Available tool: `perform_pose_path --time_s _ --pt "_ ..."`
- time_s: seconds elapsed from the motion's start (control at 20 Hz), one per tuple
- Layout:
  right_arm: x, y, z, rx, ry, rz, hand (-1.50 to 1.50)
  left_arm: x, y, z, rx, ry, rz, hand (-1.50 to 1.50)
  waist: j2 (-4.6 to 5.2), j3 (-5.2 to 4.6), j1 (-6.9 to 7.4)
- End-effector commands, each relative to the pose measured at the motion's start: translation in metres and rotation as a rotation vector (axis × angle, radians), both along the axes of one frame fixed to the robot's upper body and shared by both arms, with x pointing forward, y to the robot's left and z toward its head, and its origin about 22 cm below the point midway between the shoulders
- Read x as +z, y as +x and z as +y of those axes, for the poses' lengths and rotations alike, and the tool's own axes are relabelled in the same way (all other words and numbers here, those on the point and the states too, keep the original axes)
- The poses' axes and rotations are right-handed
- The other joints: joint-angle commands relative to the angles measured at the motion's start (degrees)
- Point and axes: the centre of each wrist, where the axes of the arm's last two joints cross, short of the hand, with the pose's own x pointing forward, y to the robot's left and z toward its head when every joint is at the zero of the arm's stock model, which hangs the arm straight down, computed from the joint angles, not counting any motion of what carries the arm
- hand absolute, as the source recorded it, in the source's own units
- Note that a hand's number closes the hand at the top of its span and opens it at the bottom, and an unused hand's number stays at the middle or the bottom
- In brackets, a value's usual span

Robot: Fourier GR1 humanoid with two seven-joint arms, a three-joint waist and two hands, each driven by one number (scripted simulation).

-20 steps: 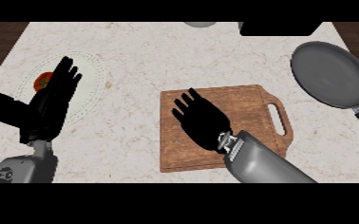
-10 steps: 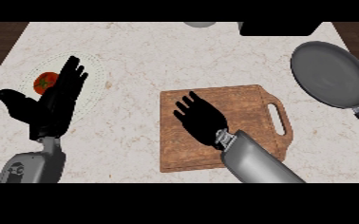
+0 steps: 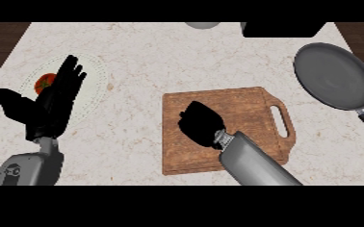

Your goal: Pick the bell pepper from the cutting board and place it in the pan

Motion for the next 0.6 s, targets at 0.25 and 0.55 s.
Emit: perform_pose_path --time_s 0.25,0.55 --pt "-0.026 0.002 -0.052 -0.234 0.154 0.116 1.5 0.005 -0.004 0.017 0.029 -0.002 -0.001 0.0 0.36 0.14 -1.14" --pt "-0.018 0.006 -0.124 -0.744 0.409 0.159 1.5 0.002 -0.012 0.02 0.063 -0.002 0.007 0.0 -0.12 0.12 -3.0"
